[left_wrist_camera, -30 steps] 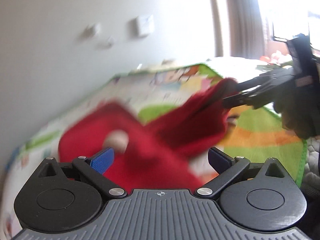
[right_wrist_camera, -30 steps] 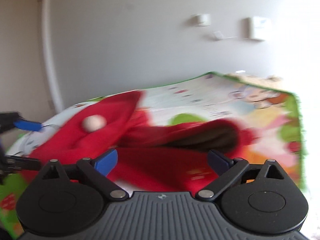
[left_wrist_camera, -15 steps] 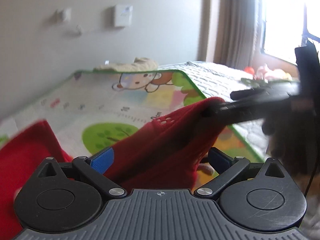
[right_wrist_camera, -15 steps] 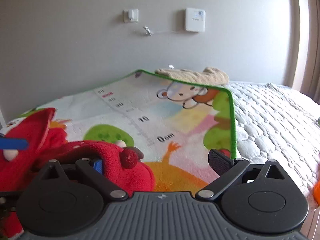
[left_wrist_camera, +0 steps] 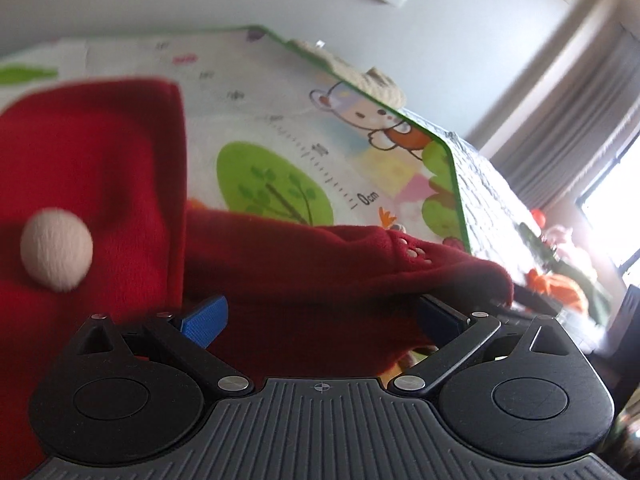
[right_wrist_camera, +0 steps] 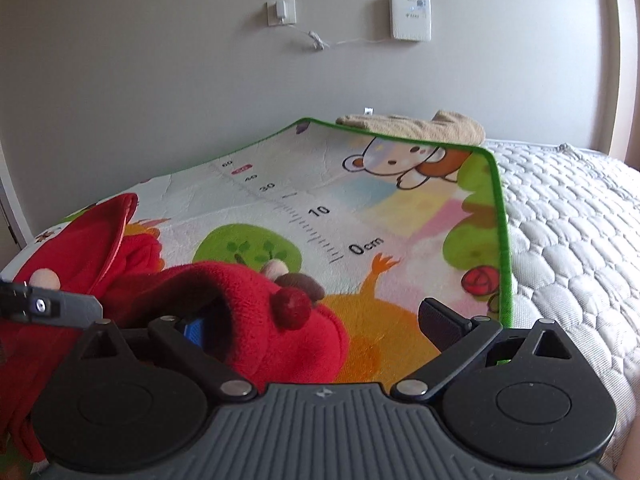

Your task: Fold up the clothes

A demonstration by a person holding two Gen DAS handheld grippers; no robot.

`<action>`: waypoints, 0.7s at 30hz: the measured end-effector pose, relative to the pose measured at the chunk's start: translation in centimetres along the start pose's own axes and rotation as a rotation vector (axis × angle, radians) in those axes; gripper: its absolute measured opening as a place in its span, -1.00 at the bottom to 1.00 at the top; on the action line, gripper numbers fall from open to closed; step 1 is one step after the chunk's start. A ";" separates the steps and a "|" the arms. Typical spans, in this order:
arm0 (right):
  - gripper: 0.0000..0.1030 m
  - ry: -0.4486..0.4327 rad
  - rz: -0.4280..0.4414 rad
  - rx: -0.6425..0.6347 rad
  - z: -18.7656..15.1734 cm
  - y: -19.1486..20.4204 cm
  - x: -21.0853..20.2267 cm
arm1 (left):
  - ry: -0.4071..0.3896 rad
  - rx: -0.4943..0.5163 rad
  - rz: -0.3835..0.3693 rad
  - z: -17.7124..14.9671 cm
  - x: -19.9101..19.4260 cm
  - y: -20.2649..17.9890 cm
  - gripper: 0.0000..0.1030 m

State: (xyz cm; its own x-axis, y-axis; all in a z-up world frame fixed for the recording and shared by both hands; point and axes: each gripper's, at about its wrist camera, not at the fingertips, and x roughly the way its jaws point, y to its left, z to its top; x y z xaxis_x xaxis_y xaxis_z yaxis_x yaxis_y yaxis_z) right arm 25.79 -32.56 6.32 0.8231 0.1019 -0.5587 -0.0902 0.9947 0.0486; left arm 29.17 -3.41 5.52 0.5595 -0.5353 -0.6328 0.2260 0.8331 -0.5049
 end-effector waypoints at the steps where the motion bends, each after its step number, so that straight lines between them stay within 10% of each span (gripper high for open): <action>1: 0.94 0.005 0.000 -0.004 -0.1 0.2 0.1 | 0.002 -0.004 0.002 0.0 0.1 0.1 0.99; 14: 0.99 -0.005 -0.097 0.007 0.2 -1.5 -1.1 | -0.241 0.666 0.104 -3.5 -3.0 -6.3 0.99; 21: 1.00 0.005 0.048 -0.015 -1.5 1.1 -2.1 | -0.148 0.462 0.044 -2.7 -2.6 -4.7 0.99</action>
State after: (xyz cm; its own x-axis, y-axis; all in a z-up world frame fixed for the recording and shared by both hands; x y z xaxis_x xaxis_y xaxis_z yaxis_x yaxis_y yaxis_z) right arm 23.13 -31.68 6.24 0.8147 0.1490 -0.5605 -0.1373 0.9885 0.0632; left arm 24.50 -6.32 7.90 0.6766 -0.5005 -0.5402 0.5110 0.8473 -0.1449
